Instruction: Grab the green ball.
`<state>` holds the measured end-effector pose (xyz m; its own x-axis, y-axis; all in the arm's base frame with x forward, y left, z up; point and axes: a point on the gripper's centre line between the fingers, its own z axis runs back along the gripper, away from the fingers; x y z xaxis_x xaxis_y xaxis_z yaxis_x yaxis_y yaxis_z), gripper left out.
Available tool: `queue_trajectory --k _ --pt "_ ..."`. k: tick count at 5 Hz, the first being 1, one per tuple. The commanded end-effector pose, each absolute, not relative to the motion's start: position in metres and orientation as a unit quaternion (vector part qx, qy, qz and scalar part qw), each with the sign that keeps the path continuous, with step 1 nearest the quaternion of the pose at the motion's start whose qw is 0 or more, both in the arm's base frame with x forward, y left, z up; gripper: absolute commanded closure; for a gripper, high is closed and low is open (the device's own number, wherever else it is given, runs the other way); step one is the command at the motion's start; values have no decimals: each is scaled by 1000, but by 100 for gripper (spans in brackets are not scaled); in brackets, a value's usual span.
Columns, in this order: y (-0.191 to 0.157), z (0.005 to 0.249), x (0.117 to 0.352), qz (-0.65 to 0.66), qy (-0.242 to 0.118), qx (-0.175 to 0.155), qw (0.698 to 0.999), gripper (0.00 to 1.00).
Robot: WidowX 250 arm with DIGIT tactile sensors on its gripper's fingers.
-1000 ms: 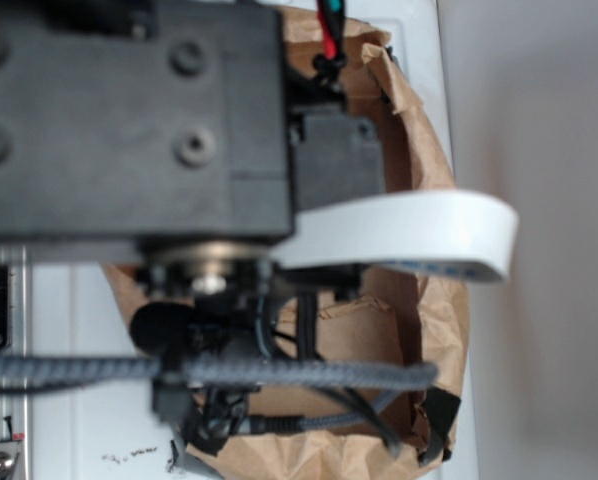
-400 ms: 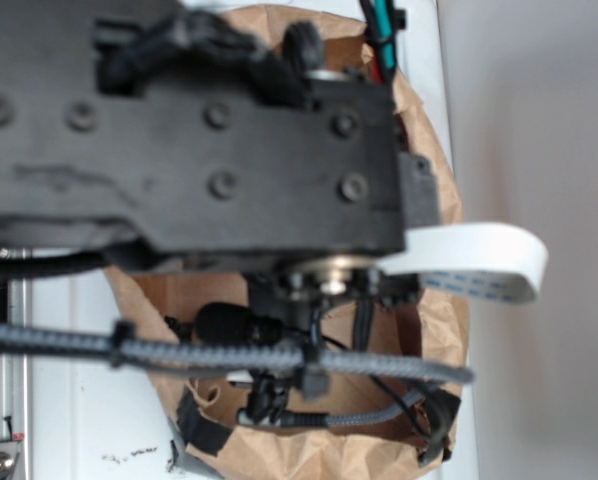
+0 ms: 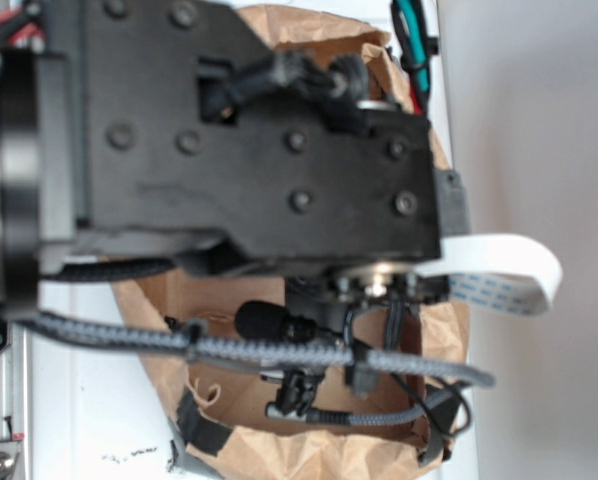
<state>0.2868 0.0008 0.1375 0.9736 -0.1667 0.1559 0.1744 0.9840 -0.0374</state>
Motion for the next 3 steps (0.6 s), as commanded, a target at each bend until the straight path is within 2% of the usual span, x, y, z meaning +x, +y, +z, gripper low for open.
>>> queue_trajectory --k 1,2,3 --pt "26 150 297 -111 -109 -35 987 0" --pt "29 144 297 -107 -105 -11 989 0" --pt "29 144 297 -107 -105 -11 989 0"
